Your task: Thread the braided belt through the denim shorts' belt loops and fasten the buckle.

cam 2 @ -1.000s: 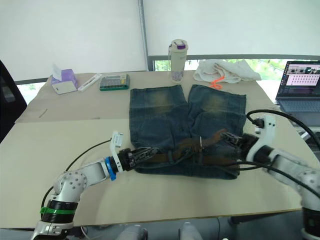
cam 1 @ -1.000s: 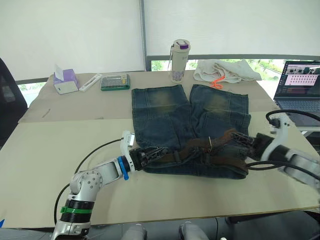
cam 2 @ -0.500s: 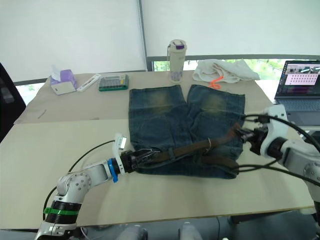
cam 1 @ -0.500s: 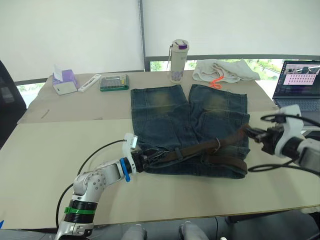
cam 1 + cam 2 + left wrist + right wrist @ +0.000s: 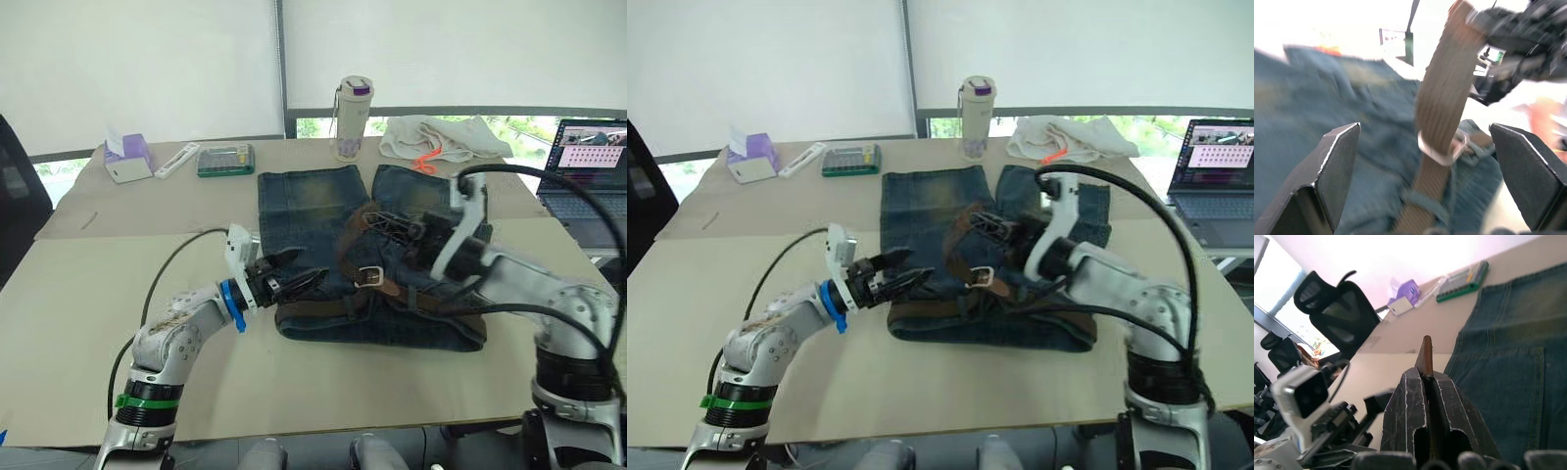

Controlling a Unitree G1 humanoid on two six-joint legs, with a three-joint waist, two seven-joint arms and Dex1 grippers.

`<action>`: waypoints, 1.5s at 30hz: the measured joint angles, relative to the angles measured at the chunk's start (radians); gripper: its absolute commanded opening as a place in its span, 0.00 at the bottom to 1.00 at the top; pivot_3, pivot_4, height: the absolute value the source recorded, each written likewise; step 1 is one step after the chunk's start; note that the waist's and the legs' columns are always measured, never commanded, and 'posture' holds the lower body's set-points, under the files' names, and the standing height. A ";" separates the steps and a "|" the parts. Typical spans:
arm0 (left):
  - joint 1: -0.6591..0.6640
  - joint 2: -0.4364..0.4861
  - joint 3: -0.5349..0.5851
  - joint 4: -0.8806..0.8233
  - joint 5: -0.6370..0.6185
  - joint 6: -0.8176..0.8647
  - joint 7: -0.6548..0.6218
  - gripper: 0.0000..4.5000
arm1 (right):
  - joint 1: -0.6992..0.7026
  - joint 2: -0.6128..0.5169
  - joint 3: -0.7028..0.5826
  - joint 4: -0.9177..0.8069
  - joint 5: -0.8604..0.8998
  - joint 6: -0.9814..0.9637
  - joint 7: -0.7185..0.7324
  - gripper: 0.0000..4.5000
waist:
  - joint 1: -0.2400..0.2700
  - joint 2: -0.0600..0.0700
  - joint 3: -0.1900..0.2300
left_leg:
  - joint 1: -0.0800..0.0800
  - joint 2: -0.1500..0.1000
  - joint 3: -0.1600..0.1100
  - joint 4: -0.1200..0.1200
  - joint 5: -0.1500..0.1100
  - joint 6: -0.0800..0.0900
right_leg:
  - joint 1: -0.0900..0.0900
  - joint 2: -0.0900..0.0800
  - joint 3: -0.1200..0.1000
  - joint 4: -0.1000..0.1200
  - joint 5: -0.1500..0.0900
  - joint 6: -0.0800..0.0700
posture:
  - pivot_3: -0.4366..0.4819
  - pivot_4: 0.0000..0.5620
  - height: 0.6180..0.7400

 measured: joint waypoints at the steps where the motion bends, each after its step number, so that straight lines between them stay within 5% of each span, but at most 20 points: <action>1: -0.005 -0.006 -0.013 -0.001 0.022 -0.024 -0.002 0.99 | -0.001 0.013 0.015 0.010 -0.008 0.000 -0.012 0.00 | 0.000 0.000 0.000 | 0.000 0.000 0.000 0.000 0.000 0.000 | 0.000 0.000 0.000 0.000 0.000 0.000 | 0.48 0.27 1.00; 12: -0.021 -0.161 -0.097 0.023 0.199 -0.160 0.119 0.99 | -0.055 0.148 0.038 0.057 0.047 -0.006 -0.187 0.00 | -0.007 0.000 0.000 | 0.001 0.000 0.000 0.000 0.000 0.000 | -0.001 0.001 0.000 0.004 0.000 0.000 | 0.48 0.27 1.00; 16: -0.015 -0.192 -0.104 0.043 0.277 -0.241 0.174 0.78 | -0.047 0.151 0.019 0.058 0.088 -0.025 -0.232 0.00 | -0.005 0.000 0.000 | 0.001 0.000 0.000 0.000 0.000 0.001 | -0.001 0.001 0.000 0.004 0.000 0.000 | 0.48 0.27 1.00; 26: 0.002 -0.181 -0.164 0.082 0.482 -0.450 0.230 0.02 | -0.038 0.171 -0.007 0.070 0.159 -0.093 -0.325 0.00 | -0.007 0.001 0.000 | 0.001 0.000 0.000 0.000 0.000 0.001 | -0.001 0.002 0.000 0.004 0.000 0.000 | 0.48 0.27 1.00; 31: 0.003 -0.182 -0.176 0.103 0.503 -0.465 0.231 0.01 | -0.022 0.174 -0.006 0.073 0.163 -0.101 -0.342 0.00 | -0.007 0.001 0.000 | 0.001 0.000 0.000 0.000 0.000 0.001 | -0.001 0.002 0.000 0.004 0.000 0.000 | 0.48 0.27 1.00; 43: 0.027 -0.192 -0.165 0.164 0.525 -0.464 0.271 0.00 | -0.008 0.111 0.002 0.012 0.151 -0.095 -0.214 0.95 | -0.004 0.001 -0.001 | 0.000 0.000 0.000 0.000 0.000 0.001 | 0.000 0.001 0.000 0.004 -0.001 0.001 | 0.48 0.27 1.00; 45: 0.031 -0.207 -0.143 0.163 0.501 -0.451 0.280 0.00 | -0.008 0.043 0.005 -0.016 0.082 -0.093 -0.117 0.99 | -0.004 0.001 -0.001 | 0.001 0.000 0.000 0.000 0.000 0.002 | 0.000 0.001 -0.001 0.004 -0.004 0.007 | 0.48 0.27 1.00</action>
